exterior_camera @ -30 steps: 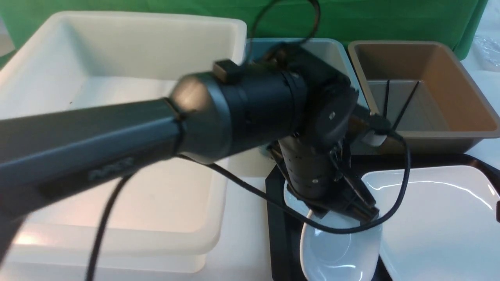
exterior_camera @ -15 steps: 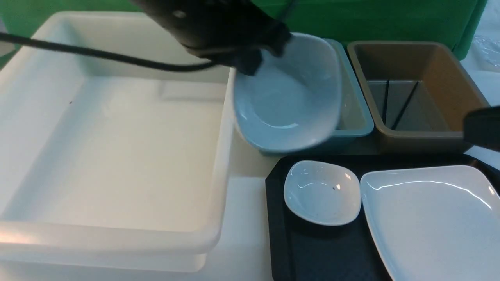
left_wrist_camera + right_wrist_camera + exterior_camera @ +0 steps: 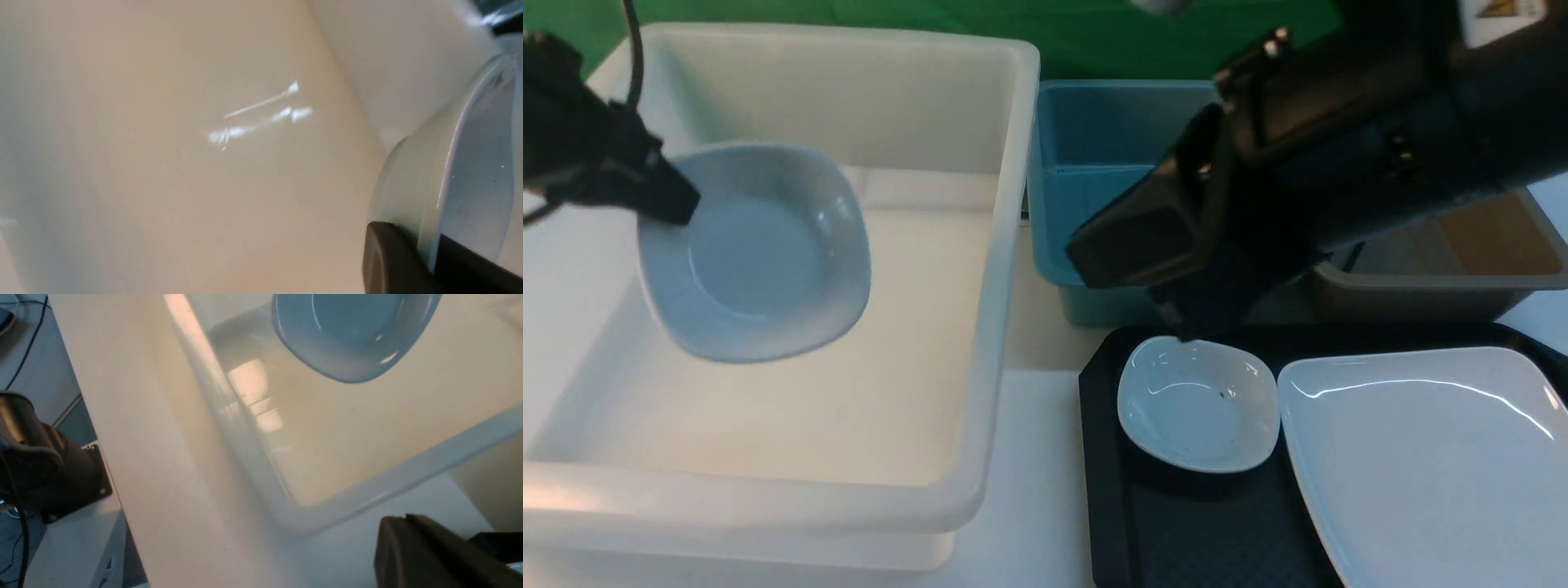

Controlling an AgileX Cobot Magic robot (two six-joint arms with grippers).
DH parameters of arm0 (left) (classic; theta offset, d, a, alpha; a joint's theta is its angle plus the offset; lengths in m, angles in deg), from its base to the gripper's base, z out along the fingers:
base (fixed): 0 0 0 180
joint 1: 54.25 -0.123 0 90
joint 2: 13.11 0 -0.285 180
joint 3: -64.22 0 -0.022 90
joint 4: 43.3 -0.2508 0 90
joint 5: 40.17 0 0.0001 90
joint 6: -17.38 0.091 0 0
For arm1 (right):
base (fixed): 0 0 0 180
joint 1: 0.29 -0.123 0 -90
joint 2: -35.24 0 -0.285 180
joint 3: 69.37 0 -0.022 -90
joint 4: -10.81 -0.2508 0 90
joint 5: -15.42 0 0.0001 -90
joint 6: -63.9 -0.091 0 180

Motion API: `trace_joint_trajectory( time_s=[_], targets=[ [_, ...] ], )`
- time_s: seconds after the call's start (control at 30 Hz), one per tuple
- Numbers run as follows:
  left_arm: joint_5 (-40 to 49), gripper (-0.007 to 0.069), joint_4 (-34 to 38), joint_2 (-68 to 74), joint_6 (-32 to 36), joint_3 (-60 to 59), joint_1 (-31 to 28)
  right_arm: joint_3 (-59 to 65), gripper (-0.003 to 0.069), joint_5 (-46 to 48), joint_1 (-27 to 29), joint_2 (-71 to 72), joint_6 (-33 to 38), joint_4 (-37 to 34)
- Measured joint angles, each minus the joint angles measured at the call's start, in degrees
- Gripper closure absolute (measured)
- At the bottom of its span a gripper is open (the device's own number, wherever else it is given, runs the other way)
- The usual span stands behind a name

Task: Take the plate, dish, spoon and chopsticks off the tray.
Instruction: Use the left arm to put the small plate into the large storage box on the left

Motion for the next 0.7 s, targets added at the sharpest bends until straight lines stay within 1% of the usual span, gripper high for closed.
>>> trace_joint_trajectory(
  time_s=[0.07,0.17,0.3,0.5,0.57,0.63,0.7],
  targets=[
    [-1.92,0.0591,0.0,2.21,4.17,-2.66,0.38,-1.82,0.0636,-0.02,-0.91,-2.69,-1.52,0.72],
    [-3.92,0.0591,0.04,5.21,7.64,-3.97,2.32,-3.32,0.0636,-0.14,-1.34,-5.53,-2.65,1.22],
    [-7.58,0.0591,-0.2,10.05,9.98,-4.19,6.77,-3.76,0.063,-0.47,-1.4,-8.22,-2.9,1.5],
    [-11.59,0.0586,-3.36,14.6,9.79,-4.21,9.54,-3.76,0.0622,-0.69,-1.4,-8.74,-2.85,1.58],
    [-11.95,0.0572,-3.44,15.59,9.58,-4.21,9.61,-3.81,0.0621,-0.98,-1.4,-8.74,-2.85,1.58],
    [-11.95,0.054,-3.49,16.8,9.42,-4.21,9.61,-3.87,0.0619,-1.15,-1.4,-8.74,-2.85,1.62],
    [-11.95,0.0475,-3.84,17.67,8.68,-4.21,9.61,-3.87,0.0615,-1.27,-1.4,-8.74,-2.85,2.12]
  ],
)
